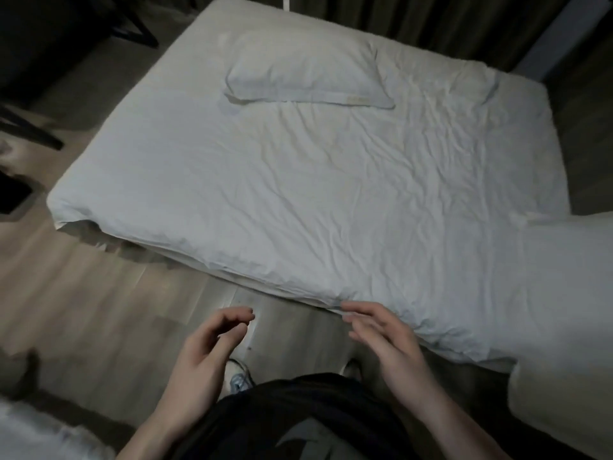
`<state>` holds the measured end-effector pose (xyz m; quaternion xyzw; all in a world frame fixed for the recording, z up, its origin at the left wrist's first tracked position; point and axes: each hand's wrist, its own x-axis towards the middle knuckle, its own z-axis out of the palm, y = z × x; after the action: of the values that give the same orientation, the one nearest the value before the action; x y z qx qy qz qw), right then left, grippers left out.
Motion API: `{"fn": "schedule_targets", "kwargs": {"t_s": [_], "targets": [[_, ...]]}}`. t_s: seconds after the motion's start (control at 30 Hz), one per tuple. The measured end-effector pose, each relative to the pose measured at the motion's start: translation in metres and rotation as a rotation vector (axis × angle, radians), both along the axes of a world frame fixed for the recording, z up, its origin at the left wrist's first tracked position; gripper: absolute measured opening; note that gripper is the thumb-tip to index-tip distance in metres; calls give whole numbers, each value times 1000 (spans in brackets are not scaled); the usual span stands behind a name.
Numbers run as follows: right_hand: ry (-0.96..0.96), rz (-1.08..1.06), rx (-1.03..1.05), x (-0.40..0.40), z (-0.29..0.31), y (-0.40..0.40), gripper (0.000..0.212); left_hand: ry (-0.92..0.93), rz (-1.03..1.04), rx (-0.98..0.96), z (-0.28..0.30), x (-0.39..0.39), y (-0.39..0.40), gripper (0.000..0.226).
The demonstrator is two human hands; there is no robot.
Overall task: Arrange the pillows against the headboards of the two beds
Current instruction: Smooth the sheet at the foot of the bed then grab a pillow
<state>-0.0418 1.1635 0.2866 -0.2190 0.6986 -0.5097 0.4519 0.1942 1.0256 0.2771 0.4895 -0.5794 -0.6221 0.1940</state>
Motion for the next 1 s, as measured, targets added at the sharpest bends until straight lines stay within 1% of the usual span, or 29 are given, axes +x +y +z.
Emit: {"fn": "schedule_targets", "kwargs": {"t_s": [0.1, 0.17, 0.27, 0.33, 0.37, 0.43, 0.47, 0.57, 0.77, 0.9, 0.93, 1.0], "targets": [[-33, 17, -8, 60, -3, -43, 51, 23, 28, -16, 7, 58, -38, 16], [-55, 41, 5, 95, -6, -65, 59, 43, 44, -41, 13, 90, -65, 18], [-85, 77, 10, 135, -8, -93, 44, 52, 35, -80, 21, 127, -103, 21], [-91, 73, 15, 153, -7, -113, 50, 51, 46, -101, 22, 145, -125, 26], [-91, 74, 17, 160, -5, -126, 48, 48, 52, -106, 20, 152, -135, 28], [-77, 88, 32, 168, -3, -155, 29, 37, 65, -101, 15, 164, -155, 31], [-58, 94, 37, 170, -4, -171, 26, 33, 66, -94, 12, 168, -166, 31], [-35, 116, 39, 175, -2, -222, 25, 31, 72, -78, 6, 176, -202, 32], [-48, 185, 42, 185, -4, -340, 26, -41, 114, -74, 4, 192, -297, 36], [-71, 207, 40, 195, 0, -420, 26, -62, 148, -90, 13, 206, -370, 22], [-74, 211, 42, 197, 0, -438, 27, -60, 158, -106, 15, 209, -389, 23], [-71, 217, 56, 202, -2, -469, 26, -62, 180, -114, 19, 216, -423, 32]]}}
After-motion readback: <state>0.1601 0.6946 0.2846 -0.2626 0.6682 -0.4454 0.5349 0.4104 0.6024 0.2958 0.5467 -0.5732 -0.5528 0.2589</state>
